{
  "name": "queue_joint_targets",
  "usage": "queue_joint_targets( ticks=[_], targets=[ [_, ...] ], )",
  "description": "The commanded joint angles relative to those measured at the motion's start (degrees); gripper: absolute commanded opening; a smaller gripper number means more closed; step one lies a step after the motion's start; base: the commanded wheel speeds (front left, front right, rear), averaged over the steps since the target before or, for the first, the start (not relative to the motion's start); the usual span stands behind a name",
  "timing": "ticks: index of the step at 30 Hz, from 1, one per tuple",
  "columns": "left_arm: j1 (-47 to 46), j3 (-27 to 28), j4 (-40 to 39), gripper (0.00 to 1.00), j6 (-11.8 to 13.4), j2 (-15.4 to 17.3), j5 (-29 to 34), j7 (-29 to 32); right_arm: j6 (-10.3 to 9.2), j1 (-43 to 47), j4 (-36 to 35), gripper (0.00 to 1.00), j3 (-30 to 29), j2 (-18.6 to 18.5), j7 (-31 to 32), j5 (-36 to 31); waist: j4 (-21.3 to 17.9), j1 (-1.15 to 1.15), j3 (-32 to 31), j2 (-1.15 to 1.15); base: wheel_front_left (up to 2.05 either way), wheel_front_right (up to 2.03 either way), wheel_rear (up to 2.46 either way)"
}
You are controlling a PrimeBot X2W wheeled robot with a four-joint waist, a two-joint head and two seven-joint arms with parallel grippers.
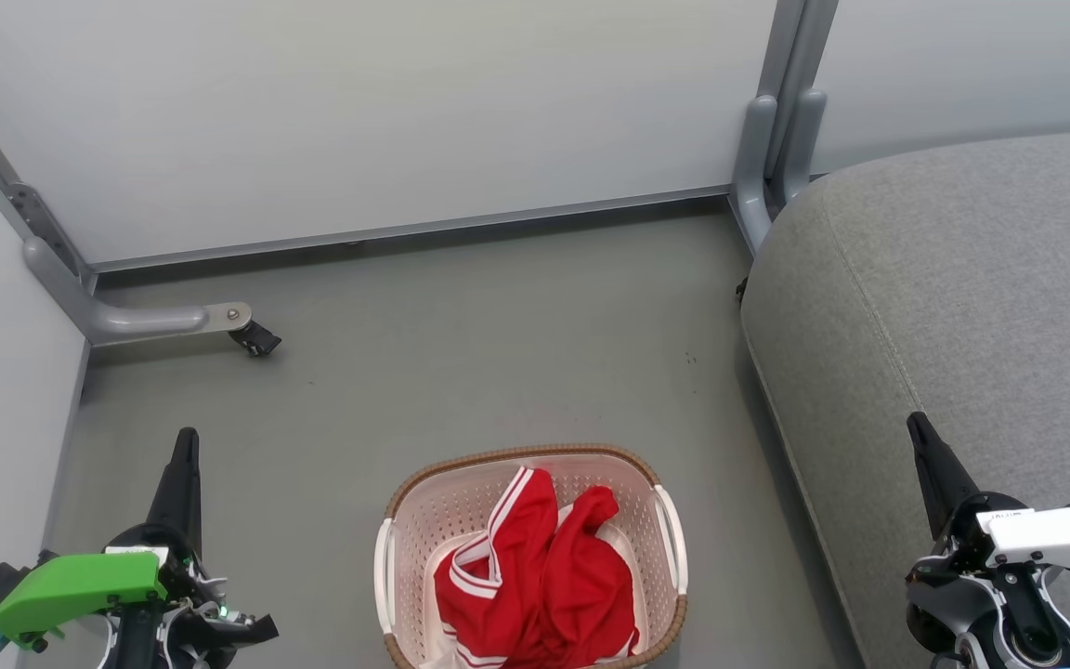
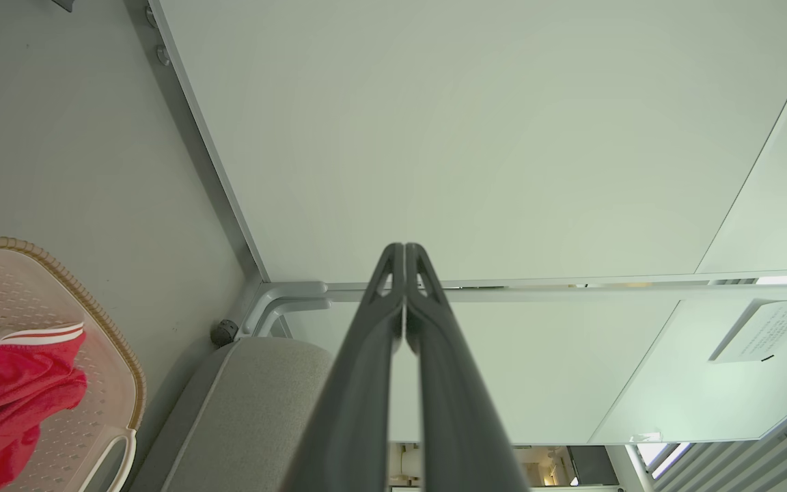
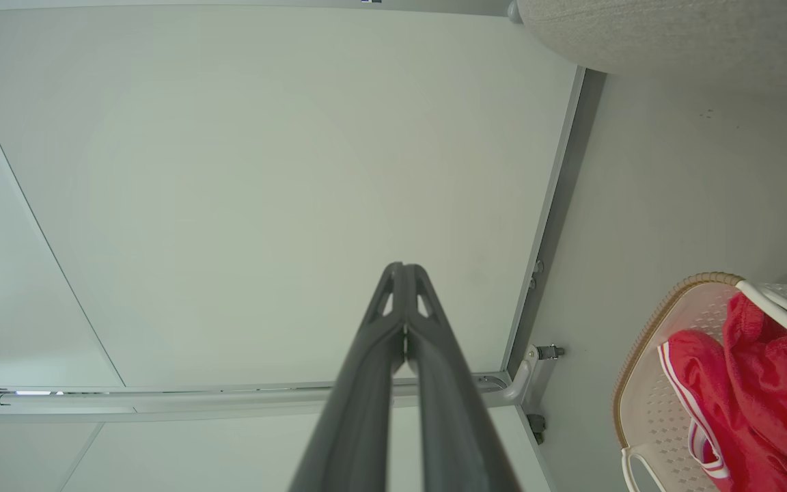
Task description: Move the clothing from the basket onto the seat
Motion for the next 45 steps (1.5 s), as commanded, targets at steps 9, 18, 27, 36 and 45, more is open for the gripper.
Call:
queue_joint_targets(
  ticks=[9, 18, 27, 36, 45],
  targets=[
    [-0.9, 0.1, 0.0, 0.0, -0.3, 0.0, 0.4, 0.2, -0.02, -0.5, 0.1, 0.0, -0.1, -0.2, 0.1, -0.1, 0.0, 0.0, 0.0, 0.0, 0.0, 0.0, 0.0],
    [1.4, -1.0, 0.1, 1.0, 0.0, -0.1, 0.9, -1.2, -0.01, 1.3, 0.4, 1.0, 1.5, 0.4, -1.4, -1.3, 0.0, 0.0, 0.0, 0.0, 0.0, 0.0, 0.0],
    [2.5, -1.6, -2.3, 1.0, 0.0, 0.3, 9.0, -3.8, -0.01, 1.9, -0.9, 1.0, 2.8, 0.3, -3.8, -11.3, -0.1, 0.0, 0.1, 0.0, 0.0, 0.0, 0.0],
    [3.7, -2.0, -5.0, 1.0, 0.0, 0.1, 21.1, -6.1, -0.01, 2.7, -3.1, 1.0, 4.8, 0.2, -6.1, -23.7, -0.2, 0.0, 0.1, 0.0, 0.0, 0.0, 0.0],
    [5.1, -1.7, -6.4, 1.0, 0.2, 0.0, 32.7, -8.1, -0.01, 3.6, -4.0, 1.0, 7.2, 0.2, -8.2, -33.6, -0.3, 0.0, 0.1, 0.0, 0.0, 0.0, 0.0]
  ],
)
